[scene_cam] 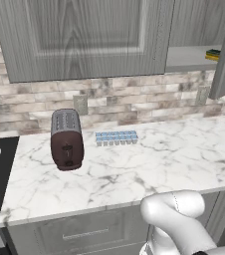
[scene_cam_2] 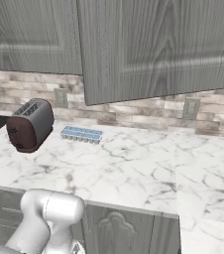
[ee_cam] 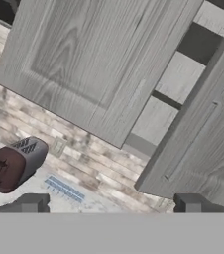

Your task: Pick the spray and sponge from the cabinet and place them on the counter.

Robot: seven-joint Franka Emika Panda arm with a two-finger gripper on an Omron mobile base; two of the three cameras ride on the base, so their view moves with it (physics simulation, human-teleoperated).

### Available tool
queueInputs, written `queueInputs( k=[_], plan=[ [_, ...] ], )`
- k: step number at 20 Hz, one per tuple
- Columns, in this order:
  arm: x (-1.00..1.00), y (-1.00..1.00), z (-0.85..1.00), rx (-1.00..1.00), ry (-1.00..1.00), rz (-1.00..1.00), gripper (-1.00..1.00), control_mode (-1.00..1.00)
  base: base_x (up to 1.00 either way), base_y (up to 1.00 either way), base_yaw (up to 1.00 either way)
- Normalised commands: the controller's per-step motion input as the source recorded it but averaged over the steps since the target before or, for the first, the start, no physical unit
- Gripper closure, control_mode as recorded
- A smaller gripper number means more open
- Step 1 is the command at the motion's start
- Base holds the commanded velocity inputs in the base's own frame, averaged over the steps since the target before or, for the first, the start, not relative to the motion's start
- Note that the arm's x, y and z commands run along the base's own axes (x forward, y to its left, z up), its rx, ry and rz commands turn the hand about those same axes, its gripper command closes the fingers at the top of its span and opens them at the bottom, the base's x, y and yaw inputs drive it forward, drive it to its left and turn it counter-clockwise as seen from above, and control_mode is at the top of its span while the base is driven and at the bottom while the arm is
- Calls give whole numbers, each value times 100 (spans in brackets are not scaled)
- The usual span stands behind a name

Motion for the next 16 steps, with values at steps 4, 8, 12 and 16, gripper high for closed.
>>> queueInputs(
  k=[4, 8, 12, 16],
  plan=[
    [1, 47, 0, -14, 13, -7, -100, -100, 0, 0, 0],
    [5, 33, 3, -16, 20, -6, -100, -100, 0, 0, 0],
    [15, 35, 3, -16, 20, -5, -100, -100, 0, 0, 0],
    [25, 40, 2, -11, 17, -2, -100, -100, 0, 0, 0]
  ],
)
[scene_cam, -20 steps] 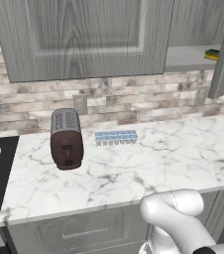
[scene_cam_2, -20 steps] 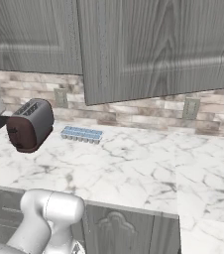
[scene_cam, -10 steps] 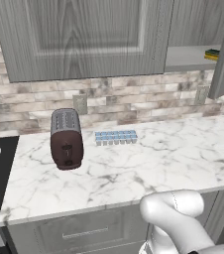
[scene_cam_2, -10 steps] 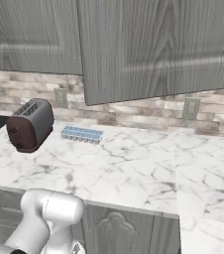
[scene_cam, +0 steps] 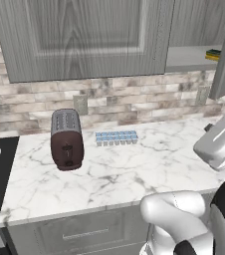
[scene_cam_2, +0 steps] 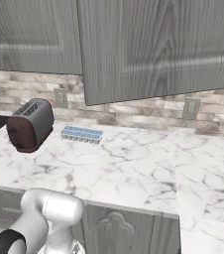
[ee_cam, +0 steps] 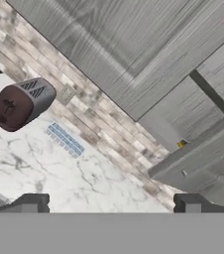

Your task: Pick the spray and sponge from the cabinet and place them on the counter.

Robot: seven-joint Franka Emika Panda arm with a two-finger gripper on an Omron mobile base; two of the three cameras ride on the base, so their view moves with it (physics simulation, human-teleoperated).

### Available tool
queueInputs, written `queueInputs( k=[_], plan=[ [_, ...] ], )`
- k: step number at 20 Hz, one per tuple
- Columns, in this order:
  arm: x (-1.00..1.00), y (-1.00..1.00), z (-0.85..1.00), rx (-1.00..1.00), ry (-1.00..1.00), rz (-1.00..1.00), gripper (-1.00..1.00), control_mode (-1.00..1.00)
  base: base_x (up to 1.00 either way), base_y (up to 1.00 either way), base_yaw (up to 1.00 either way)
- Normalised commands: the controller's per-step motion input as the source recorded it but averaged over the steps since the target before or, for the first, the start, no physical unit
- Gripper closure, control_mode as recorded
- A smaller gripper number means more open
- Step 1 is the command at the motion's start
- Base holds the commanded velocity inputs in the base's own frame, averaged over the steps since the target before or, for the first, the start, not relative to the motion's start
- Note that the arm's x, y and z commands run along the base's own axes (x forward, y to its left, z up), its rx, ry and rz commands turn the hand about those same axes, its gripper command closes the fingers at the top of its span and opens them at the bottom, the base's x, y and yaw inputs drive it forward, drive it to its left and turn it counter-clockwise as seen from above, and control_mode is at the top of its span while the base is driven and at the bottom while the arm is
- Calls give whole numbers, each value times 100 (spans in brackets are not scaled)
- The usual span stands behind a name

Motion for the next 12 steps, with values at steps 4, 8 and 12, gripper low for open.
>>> queueInputs(
  k=[4, 8, 12],
  plan=[
    [33, 54, 0, -12, 9, 0, -100, -100, 0, 0, 0],
    [16, 17, 0, -17, 0, -4, -100, -100, 0, 0, 0],
    [15, -1, 0, -21, 1, -6, -100, -100, 0, 0, 0]
  ],
)
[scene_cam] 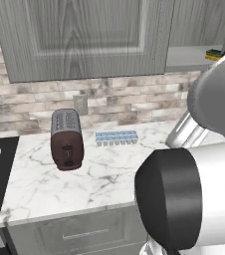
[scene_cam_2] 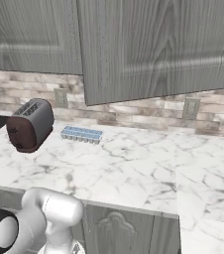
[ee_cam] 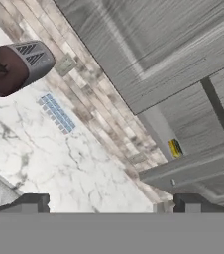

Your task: Pick the spray and sponge from the cabinet and place them on the counter.

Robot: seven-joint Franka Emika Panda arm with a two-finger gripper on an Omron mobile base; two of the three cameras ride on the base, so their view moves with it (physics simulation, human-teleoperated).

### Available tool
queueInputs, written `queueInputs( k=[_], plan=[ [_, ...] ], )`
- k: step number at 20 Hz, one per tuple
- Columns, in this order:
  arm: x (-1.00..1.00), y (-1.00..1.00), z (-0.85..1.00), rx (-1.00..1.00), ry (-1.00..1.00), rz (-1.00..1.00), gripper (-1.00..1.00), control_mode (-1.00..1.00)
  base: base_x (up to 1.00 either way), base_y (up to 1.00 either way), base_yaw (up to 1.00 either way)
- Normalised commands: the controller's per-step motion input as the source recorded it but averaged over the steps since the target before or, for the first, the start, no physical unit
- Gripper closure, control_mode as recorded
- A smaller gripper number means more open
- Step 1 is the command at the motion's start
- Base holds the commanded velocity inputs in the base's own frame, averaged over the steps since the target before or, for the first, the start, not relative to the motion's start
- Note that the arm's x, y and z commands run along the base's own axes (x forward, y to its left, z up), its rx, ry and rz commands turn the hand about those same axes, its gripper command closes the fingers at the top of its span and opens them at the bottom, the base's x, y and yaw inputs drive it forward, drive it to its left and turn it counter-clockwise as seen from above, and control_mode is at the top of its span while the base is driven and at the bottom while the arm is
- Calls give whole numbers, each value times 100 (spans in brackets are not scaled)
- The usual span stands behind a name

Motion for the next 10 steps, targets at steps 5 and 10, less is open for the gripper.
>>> queueInputs(
  k=[5, 10],
  plan=[
    [27, -6, 0, -18, 7, -6, -100, -100, 0, 0, 0],
    [26, 0, -2, -16, 1, -3, -100, -100, 0, 0, 0]
  ],
)
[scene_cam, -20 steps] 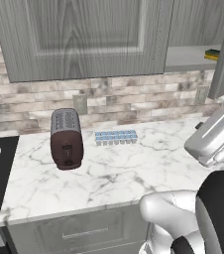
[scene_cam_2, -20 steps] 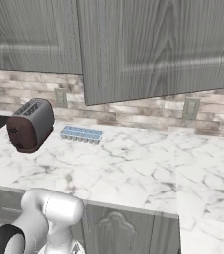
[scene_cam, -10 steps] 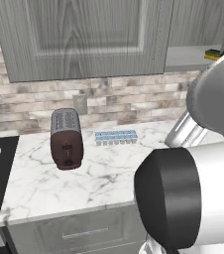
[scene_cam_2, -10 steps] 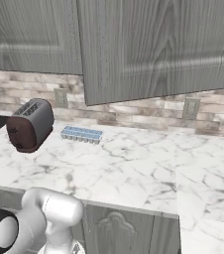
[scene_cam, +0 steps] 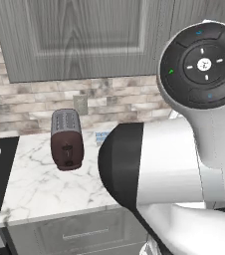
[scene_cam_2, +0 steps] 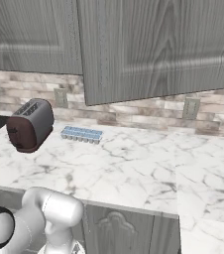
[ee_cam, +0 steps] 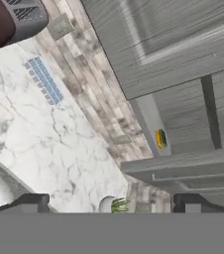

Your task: Pick the spray and sponge from the cabinet and place them on the counter.

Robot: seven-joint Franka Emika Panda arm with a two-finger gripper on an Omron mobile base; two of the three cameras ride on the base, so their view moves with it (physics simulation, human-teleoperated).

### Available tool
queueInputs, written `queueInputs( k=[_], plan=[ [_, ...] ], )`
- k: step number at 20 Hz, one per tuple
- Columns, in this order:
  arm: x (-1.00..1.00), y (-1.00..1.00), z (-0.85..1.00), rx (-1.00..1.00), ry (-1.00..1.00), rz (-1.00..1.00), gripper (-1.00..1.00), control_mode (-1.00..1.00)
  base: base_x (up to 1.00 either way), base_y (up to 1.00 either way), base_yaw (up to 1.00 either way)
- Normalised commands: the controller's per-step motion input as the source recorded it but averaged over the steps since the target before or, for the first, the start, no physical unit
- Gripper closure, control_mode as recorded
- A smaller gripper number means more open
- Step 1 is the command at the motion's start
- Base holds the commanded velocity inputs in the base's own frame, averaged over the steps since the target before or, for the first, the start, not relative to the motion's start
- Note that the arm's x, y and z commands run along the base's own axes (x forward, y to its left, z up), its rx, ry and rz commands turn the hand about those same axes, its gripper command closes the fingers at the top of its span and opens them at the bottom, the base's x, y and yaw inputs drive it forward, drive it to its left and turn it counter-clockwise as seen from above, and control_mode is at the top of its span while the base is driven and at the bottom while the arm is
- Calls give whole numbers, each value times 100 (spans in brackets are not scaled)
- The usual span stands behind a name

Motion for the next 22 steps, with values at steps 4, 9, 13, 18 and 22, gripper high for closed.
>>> queueInputs(
  k=[4, 9, 13, 18, 22],
  plan=[
    [11, 0, -12, -25, -15, 0, -100, -100, 0, 0, 0],
    [31, -2, -8, -20, -3, 0, -100, -100, 0, 0, 0],
    [52, -16, 0, -11, 6, -1, -100, -100, 0, 0, 0],
    [51, -3, 1, -7, 15, -8, -100, -100, 0, 0, 0],
    [49, 0, 5, -7, 19, -12, -100, -100, 0, 0, 0]
  ],
)
